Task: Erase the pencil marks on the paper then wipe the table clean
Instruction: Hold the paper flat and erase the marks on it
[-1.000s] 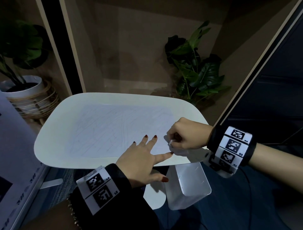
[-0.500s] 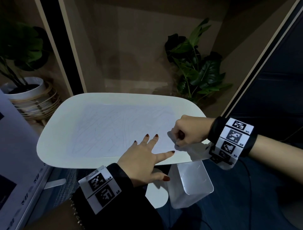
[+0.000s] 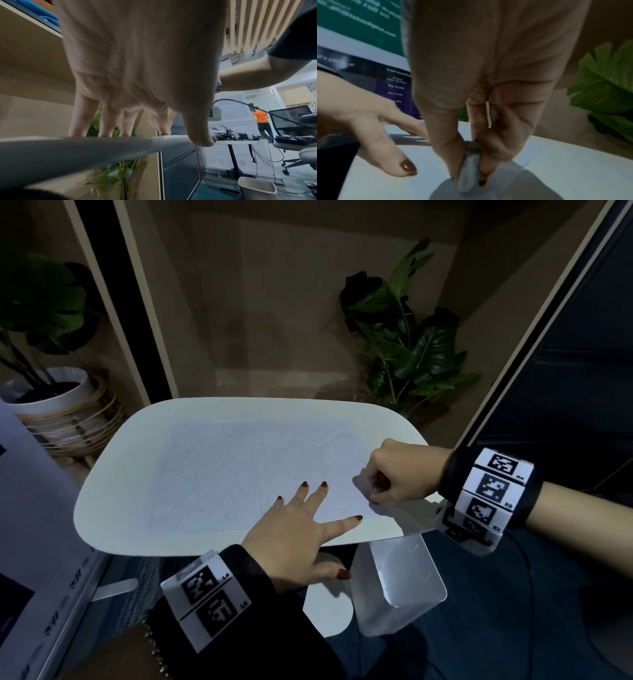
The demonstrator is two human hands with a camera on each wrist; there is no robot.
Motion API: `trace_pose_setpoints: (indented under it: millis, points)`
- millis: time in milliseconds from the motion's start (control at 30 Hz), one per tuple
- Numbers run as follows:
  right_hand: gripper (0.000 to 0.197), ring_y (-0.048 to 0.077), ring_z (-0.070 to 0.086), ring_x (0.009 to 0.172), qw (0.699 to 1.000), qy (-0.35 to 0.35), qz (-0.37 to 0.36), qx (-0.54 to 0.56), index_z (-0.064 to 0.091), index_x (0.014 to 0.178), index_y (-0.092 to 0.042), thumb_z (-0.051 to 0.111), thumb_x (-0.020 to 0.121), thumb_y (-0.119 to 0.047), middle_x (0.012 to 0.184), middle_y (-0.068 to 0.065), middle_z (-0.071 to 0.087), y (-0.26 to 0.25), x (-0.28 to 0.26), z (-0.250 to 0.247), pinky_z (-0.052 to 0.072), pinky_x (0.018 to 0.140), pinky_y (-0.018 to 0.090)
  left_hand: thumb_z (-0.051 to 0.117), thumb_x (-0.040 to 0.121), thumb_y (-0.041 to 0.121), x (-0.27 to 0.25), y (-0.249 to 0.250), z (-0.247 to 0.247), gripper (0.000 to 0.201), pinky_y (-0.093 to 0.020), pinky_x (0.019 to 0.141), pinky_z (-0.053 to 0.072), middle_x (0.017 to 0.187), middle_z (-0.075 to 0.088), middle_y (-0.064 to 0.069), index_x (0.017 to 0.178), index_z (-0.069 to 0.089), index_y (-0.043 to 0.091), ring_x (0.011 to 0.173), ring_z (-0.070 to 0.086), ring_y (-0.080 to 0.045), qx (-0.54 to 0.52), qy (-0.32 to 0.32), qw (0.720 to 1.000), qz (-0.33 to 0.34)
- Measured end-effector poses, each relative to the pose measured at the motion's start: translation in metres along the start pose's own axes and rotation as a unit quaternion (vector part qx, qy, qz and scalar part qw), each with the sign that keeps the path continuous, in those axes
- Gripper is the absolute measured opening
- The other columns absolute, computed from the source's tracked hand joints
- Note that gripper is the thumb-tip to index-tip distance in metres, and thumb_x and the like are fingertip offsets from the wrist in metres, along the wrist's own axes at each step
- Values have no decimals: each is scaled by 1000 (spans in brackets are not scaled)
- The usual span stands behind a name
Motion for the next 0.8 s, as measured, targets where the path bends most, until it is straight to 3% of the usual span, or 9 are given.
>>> trace_pose_setpoints:
  millis: [200,267,333,400,467,600,667,800]
  points:
    - [15,16,57,71,1000,-2,13,2,72,79,-10,66,85,-22,71,0,66,8,-2,1,48,69,28,38,92,69,0,0,0,73,-51,119,11,162,-19,-9,149,-6,56,150,-11,-32,4,-1,1000,0]
    - [12,14,58,70,998,54,18,13,73,82,-13,67,86,-22,72,1,69,14,-3,-9,47,68,26,38,92,69,0,0,-1,73,-51,119,11,162,-19,-8,149,-6,55,150,-11,-32,4,-3,1000,-1]
    - [5,7,56,59,987,119,25,109,70,92,-20,70,89,-23,66,-3,67,19,-5,-16,41,60,18,37,93,68,-1,-1,-2,71,-51,120,11,163,-18,-8,150,-4,54,150,-10,-31,-1,-10,1000,-3]
    - [10,4,53,48,955,153,54,248,64,96,-18,71,90,-20,59,-6,65,26,-8,-11,41,54,15,36,93,68,-1,-1,-4,70,-52,120,9,163,-18,-8,150,-2,54,150,-10,-32,-4,-20,1000,-5]
    - [7,10,54,48,926,177,89,323,64,92,-15,70,90,-17,53,-7,62,34,-13,0,43,54,19,34,92,69,0,-1,-5,70,-55,121,4,163,-17,-9,150,-1,54,150,-10,-32,-2,-29,1000,-7]
    - [8,15,61,56,920,179,98,334,65,87,-14,71,89,-18,58,-4,66,39,-19,25,48,61,23,31,91,72,-1,-2,-5,70,-55,120,-2,163,-17,-9,150,-1,53,150,-11,-32,0,-31,1000,-6]
    - [8,15,63,59,913,183,97,352,65,85,-12,72,88,-16,59,-3,66,40,-17,34,52,66,28,31,91,72,-3,-2,-4,70,-53,121,-1,163,-18,-9,150,-3,54,150,-11,-31,4,-24,1000,-3]
    - [7,24,65,71,899,220,88,369,66,80,-20,69,86,-16,65,3,65,42,-15,43,56,79,43,31,90,74,-6,-2,-3,70,-48,120,6,163,-18,-8,148,-5,56,151,-11,-30,-2,-12,1000,-1]
Point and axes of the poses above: each hand's wrist, its own x-axis towards the middle knuckle, its own z-axis out of the palm, y = z × x, the point moved 5 cm from there along x, towards the middle knuckle
